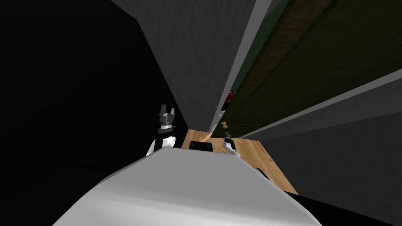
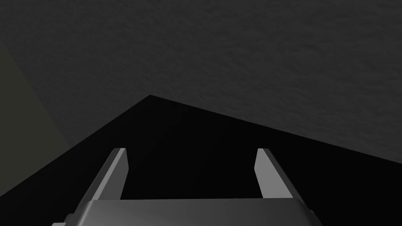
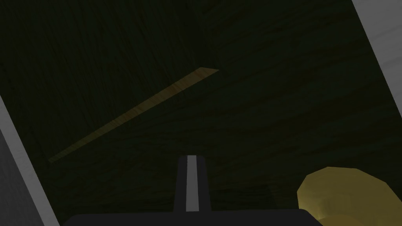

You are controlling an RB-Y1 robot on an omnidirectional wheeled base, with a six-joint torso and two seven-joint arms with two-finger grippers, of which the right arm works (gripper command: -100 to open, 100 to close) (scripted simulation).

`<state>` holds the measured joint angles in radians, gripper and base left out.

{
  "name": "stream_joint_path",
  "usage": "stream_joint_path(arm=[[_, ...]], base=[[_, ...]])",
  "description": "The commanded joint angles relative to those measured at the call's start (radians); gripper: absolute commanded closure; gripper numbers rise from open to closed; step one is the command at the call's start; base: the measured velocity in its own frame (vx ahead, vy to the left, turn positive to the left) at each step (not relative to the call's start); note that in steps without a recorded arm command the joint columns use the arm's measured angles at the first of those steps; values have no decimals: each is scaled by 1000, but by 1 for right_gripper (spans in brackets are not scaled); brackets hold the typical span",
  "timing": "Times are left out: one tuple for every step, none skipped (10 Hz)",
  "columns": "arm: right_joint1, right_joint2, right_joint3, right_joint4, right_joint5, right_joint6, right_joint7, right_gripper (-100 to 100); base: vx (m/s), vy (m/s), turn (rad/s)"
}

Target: Pull the door open

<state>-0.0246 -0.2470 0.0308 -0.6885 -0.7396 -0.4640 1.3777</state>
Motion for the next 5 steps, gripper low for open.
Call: stream_joint_path(arm=[[4,-5,18,-11,6,-30,29,-100],[8,-8,31,-19,9,-46,45,-100],[11,-12,44,-27,13,-64,62,-100],[16,-16,59,-36,17,-83,80,-100],[20,-20,74,-45,21,-102,98,-100]], base=[[-141,-78,100],[-111,-88,128],[-118,-73,100],[-111,-74,132],[-95,-73,165]])
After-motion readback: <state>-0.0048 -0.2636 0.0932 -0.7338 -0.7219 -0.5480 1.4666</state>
